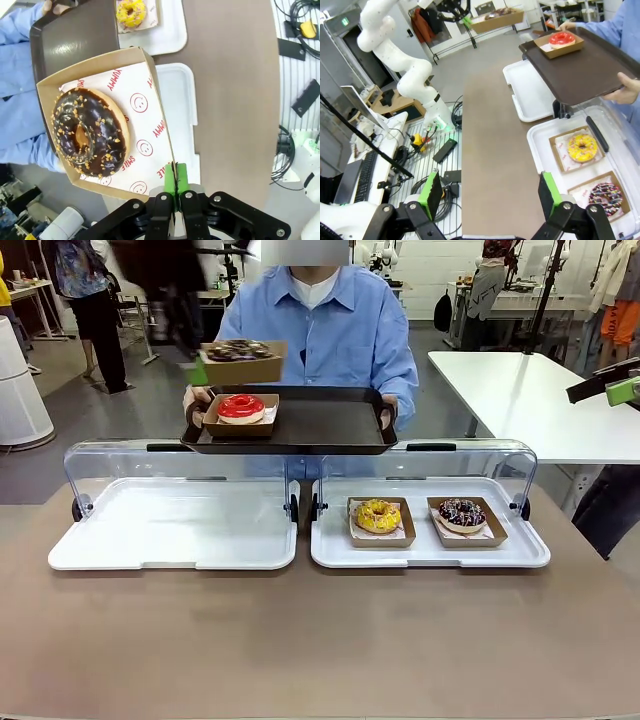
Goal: Provide the desired donut to the person.
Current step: Place the picked Paper togo box onto the Handle tray extended by the person.
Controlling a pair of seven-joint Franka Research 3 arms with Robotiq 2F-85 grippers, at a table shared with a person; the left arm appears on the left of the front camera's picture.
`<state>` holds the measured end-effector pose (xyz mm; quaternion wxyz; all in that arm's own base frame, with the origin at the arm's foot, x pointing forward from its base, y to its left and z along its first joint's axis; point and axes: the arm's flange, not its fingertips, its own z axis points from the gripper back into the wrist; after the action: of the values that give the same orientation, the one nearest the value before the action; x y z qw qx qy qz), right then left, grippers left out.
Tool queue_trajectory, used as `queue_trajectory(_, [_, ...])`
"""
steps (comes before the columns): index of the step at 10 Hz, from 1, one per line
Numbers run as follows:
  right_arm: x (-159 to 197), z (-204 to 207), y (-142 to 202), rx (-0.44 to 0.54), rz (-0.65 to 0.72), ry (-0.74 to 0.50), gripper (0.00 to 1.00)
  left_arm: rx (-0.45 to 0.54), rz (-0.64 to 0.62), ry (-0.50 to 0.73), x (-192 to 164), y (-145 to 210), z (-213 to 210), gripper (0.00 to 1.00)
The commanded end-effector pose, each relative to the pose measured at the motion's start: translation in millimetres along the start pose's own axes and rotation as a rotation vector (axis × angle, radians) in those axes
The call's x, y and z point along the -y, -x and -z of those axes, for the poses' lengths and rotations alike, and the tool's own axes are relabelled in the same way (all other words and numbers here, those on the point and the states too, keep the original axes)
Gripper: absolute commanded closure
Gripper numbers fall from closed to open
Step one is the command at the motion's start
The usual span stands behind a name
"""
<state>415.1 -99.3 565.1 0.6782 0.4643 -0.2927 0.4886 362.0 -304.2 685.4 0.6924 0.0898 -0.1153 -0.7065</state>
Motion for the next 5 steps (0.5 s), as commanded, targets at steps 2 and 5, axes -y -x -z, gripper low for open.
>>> queue_trajectory(2, [-1,0,-1,0.01,-0.01,-0.007,0.0,-0.038,-0.033,-0.013,-56,-69,21,0.99])
queue_trajectory(5, [-1,0,-1,0.01,-0.01,-0.007,0.0,-0.026,-0.019,-0.077,-95,-103,56,0.99])
